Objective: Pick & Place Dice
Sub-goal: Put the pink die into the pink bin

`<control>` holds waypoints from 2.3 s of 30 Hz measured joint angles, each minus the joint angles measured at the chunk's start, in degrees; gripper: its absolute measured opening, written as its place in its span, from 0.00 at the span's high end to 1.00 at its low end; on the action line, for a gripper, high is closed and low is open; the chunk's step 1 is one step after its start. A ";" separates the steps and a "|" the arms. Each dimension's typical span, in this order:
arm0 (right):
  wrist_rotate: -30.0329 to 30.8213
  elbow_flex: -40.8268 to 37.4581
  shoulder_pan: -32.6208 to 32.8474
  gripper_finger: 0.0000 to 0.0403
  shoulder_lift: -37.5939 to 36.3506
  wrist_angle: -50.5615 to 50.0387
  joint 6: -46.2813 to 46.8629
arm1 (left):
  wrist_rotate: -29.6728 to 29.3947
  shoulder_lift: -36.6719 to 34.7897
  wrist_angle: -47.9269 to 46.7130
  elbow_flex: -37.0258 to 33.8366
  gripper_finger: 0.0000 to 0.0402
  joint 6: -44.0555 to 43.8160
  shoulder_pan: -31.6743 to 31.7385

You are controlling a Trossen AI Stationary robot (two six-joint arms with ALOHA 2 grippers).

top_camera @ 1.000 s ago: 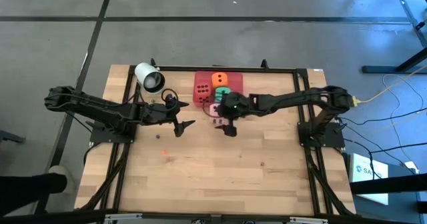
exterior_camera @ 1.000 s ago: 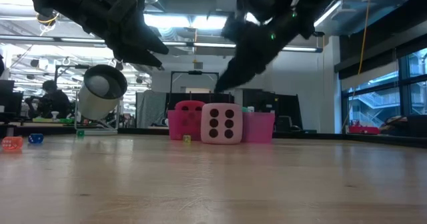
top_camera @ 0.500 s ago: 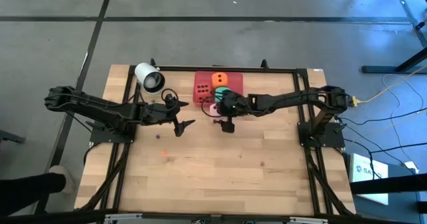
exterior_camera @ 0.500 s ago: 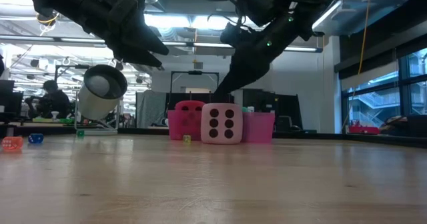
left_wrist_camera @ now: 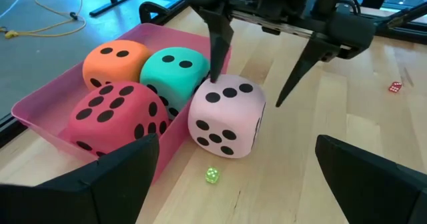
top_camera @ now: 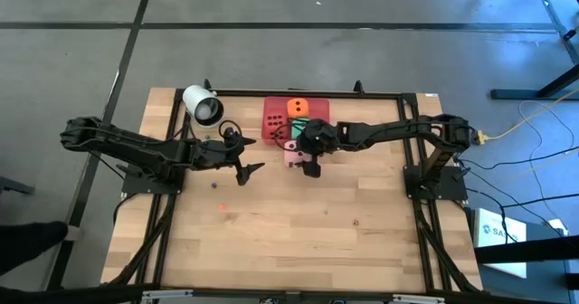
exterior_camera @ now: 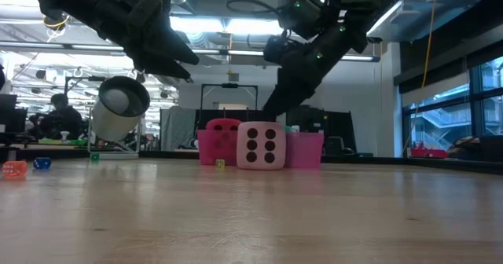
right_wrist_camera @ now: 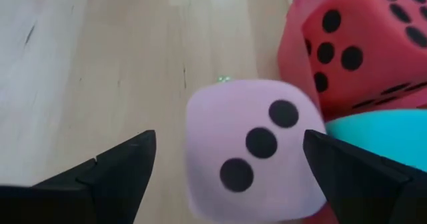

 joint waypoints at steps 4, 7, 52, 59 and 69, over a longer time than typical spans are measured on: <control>-1.63 0.00 -0.01 0.06 0.00 -1.72 1.43 | 0.01 0.00 0.00 0.00 0.00 -0.36 0.01; -2.54 0.07 0.36 0.06 -0.02 -2.43 2.71 | 0.02 0.00 0.00 0.00 0.00 -0.38 0.01; -6.58 3.60 4.81 0.06 1.63 -4.14 -0.18 | 0.17 0.00 -0.02 0.00 0.00 -1.38 0.00; -6.92 3.78 4.50 0.06 3.21 -3.76 -0.36 | 0.33 0.00 -0.02 0.00 0.00 -1.40 0.00; 0.27 3.70 5.42 0.06 3.30 -4.93 -1.69 | 0.31 0.00 -0.02 0.00 0.00 -1.40 0.00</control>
